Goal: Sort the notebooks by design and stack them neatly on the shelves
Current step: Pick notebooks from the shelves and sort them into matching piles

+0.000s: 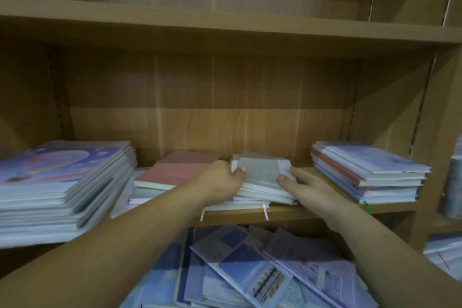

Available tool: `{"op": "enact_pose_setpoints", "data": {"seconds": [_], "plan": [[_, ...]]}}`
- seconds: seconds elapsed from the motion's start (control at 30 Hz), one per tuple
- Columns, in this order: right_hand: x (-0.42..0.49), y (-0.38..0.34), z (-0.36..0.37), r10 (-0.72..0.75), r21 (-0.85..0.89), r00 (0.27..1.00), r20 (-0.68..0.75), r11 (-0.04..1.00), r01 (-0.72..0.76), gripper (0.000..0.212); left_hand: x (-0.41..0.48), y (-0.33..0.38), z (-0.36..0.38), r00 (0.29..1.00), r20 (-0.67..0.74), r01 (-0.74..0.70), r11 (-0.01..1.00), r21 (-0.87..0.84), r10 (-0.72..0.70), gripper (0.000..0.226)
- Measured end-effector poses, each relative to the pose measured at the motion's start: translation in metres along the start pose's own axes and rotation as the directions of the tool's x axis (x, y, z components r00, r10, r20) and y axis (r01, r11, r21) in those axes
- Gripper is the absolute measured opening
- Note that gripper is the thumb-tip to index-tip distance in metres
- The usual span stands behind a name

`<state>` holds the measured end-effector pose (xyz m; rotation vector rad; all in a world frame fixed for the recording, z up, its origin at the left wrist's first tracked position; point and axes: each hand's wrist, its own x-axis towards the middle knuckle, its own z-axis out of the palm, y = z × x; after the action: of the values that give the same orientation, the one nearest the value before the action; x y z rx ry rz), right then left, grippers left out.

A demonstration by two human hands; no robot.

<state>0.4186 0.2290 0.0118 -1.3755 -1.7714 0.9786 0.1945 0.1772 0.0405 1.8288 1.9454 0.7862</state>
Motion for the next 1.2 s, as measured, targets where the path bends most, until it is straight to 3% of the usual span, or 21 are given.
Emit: {"op": "enact_pose_setpoints", "data": {"seconds": [0.1, 0.17, 0.23, 0.3, 0.47, 0.63, 0.73, 0.87, 1.07, 1.2], "plan": [[-0.001, 0.000, 0.000, 0.002, -0.029, 1.000, 0.008, 1.000, -0.001, 0.073, 0.010, 0.011, 0.013, 0.996, -0.035, 0.079, 0.993, -0.084, -0.083, 0.045], [-0.001, 0.000, -0.003, 0.003, -0.042, 1.000, 0.024, 0.999, -0.002, 0.070, 0.010, 0.017, 0.017, 0.991, -0.053, 0.107, 0.955, -0.275, -0.126, 0.031], [0.001, 0.002, -0.006, 0.007, -0.024, 0.999, 0.032, 1.000, -0.006, 0.065, 0.007, 0.024, 0.017, 0.985, -0.042, 0.128, 0.876, -0.466, -0.166, 0.017], [0.004, 0.004, -0.008, 0.004, -0.002, 1.000, 0.018, 1.000, -0.004, 0.058, 0.005, 0.029, 0.016, 0.982, 0.002, 0.149, 0.771, -0.619, -0.188, 0.020], [0.006, 0.009, -0.011, 0.034, 0.048, 0.999, 0.019, 0.998, -0.035, 0.049, -0.001, 0.043, 0.019, 0.963, 0.170, 0.264, 0.605, -0.752, -0.208, 0.022], [-0.006, 0.005, -0.012, -0.017, 0.072, 0.999, 0.046, 0.997, 0.014, 0.058, -0.013, 0.030, 0.027, 0.991, 0.047, 0.117, 0.643, -0.757, -0.126, 0.042], [-0.015, 0.002, -0.011, -0.122, 0.150, 0.989, 0.088, 0.983, 0.108, 0.065, -0.029, 0.023, 0.023, 0.998, -0.063, -0.055, 0.726, -0.686, 0.015, 0.060], [-0.017, -0.016, -0.016, -0.243, 0.177, 0.968, 0.055, 0.957, 0.230, 0.070, -0.040, 0.018, 0.005, 0.972, -0.150, -0.236, 0.747, -0.622, 0.182, 0.068], [-0.021, -0.054, -0.021, -0.453, -0.060, 0.883, -0.120, 0.892, 0.449, 0.106, -0.032, 0.016, -0.003, 0.931, -0.221, -0.364, 0.784, -0.503, 0.290, 0.101], [-0.023, -0.038, -0.010, -0.476, -0.156, 0.866, -0.152, 0.877, 0.455, 0.114, -0.032, 0.009, 0.012, 0.927, -0.252, -0.354, 0.873, -0.335, 0.279, 0.106]]}}
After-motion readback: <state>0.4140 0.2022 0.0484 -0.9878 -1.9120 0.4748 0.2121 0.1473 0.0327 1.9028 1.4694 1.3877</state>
